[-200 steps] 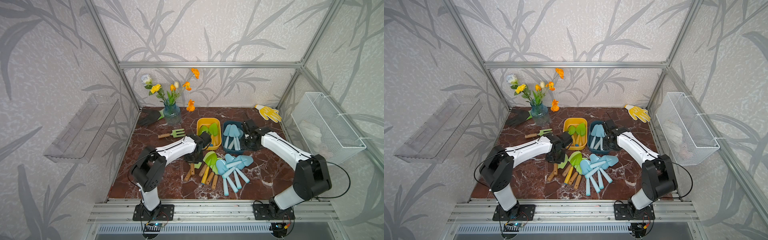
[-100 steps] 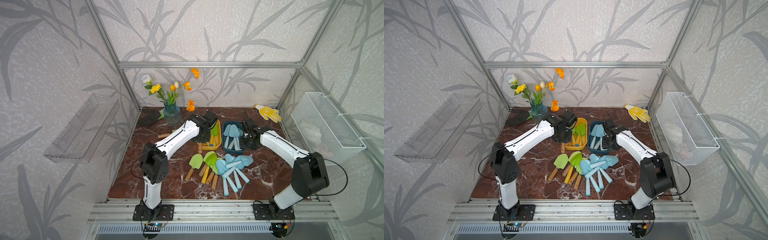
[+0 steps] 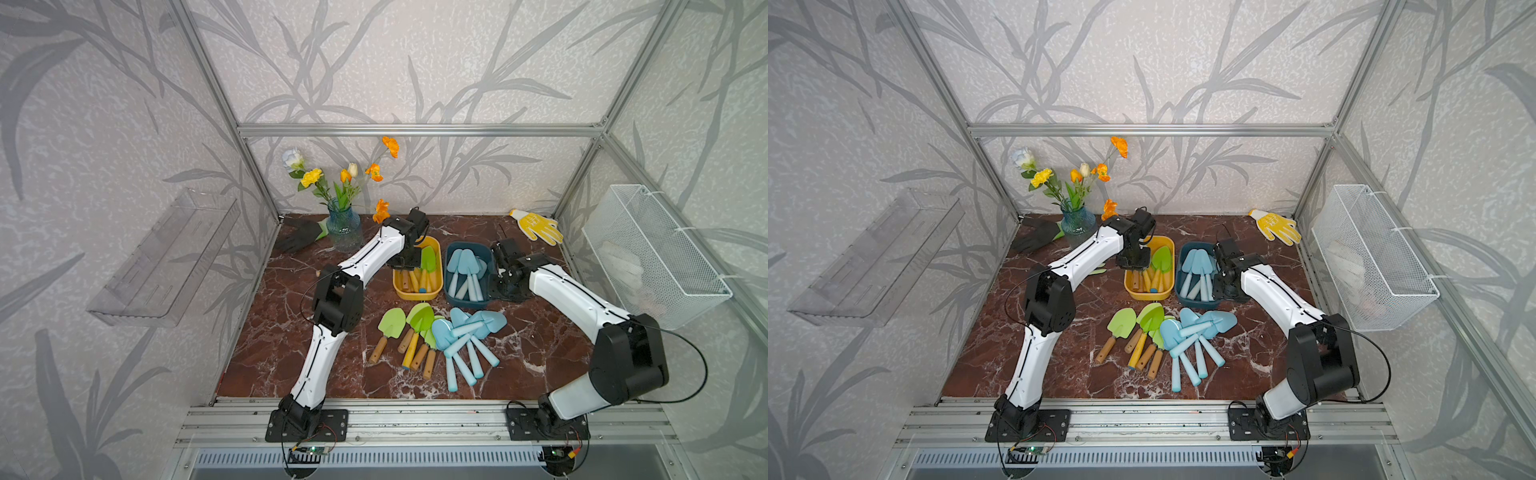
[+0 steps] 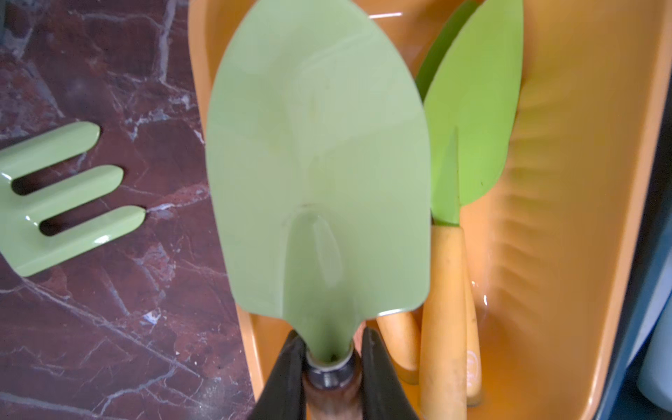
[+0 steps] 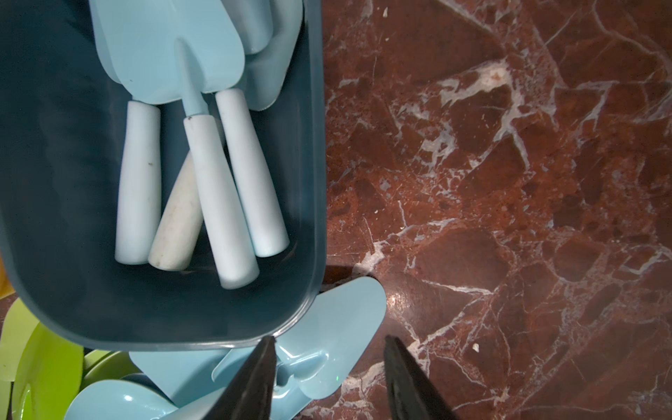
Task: Sort the small shovels by color and place them into the storage box
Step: Place the shovel in the storage box.
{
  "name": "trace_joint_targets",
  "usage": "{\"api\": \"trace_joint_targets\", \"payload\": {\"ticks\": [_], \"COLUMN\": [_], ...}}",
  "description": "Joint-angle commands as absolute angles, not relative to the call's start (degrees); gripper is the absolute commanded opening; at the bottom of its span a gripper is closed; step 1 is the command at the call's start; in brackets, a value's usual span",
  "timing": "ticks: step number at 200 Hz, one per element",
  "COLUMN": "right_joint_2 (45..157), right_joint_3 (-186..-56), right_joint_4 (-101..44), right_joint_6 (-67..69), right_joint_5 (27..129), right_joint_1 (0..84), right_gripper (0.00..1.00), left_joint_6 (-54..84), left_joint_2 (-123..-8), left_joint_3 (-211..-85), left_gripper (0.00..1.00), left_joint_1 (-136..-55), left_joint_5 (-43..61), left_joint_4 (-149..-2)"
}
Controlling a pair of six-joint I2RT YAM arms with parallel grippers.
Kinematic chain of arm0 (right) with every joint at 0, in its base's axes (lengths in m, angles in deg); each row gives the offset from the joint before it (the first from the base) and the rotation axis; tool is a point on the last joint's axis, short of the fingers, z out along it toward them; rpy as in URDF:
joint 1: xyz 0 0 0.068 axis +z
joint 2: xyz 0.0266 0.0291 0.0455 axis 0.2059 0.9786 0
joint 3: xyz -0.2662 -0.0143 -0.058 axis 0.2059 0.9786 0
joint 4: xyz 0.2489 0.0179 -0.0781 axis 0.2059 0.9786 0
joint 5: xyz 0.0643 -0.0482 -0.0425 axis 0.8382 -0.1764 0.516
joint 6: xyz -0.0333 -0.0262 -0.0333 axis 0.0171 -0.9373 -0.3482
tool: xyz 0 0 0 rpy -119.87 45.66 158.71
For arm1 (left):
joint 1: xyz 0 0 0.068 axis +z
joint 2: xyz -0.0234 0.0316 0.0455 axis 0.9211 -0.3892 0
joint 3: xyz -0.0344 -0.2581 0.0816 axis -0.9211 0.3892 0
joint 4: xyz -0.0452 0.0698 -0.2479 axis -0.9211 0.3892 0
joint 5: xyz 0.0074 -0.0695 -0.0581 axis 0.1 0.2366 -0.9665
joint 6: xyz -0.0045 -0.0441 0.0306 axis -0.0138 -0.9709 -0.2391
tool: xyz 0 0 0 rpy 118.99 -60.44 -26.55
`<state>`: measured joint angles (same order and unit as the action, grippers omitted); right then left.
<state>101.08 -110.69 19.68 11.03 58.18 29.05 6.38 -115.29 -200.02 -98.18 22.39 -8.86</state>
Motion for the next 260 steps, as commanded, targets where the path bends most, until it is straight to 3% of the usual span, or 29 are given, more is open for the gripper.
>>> {"api": "trace_joint_targets", "payload": {"ticks": [1,45,55,76,102,146,203,260], "right_joint_2": [99.7,99.9,99.9,99.8,99.6,98.7,94.4,93.7], "right_joint_3": [-109.9,-110.6,-110.7,-110.5,-110.0,-108.7,-101.4,-96.8], "right_joint_4": [21.7,22.0,21.9,21.7,21.5,21.3,19.6,17.8], "right_joint_6": [11.6,11.9,12.1,12.2,12.2,12.2,16.6,19.8], "right_joint_5": [57.0,56.9,57.0,57.4,57.7,59.4,66.6,69.0], "right_joint_1": [28.8,28.6,28.6,28.6,28.6,28.7,29.2,38.8], "right_gripper": [0.5,0.5,0.5,0.5,0.5,0.5,0.51,0.51], "left_joint_6": [8.5,8.6,8.6,8.3,7.6,5.0,-3.0,-7.9], "left_joint_2": [-117.6,-119.0,-118.8,-117.3,-113.0,-101.6,-86.1,-82.9], "left_joint_3": [-203.3,-203.6,-203.0,-202.1,-200.6,-191.5,-164.6,-154.2], "left_gripper": [0.0,0.01,0.09,0.37,0.48,0.51,0.52,0.52], "left_joint_1": [-98.3,-98.1,-98.1,-98.0,-98.1,-98.4,-99.4,-101.1], "left_joint_5": [20.8,19.7,20.0,21.1,21.1,20.4,18.8,17.3], "left_joint_4": [-8.4,-7.3,-7.2,-6.6,-6.5,-9.6,-21.1,-25.0]}}
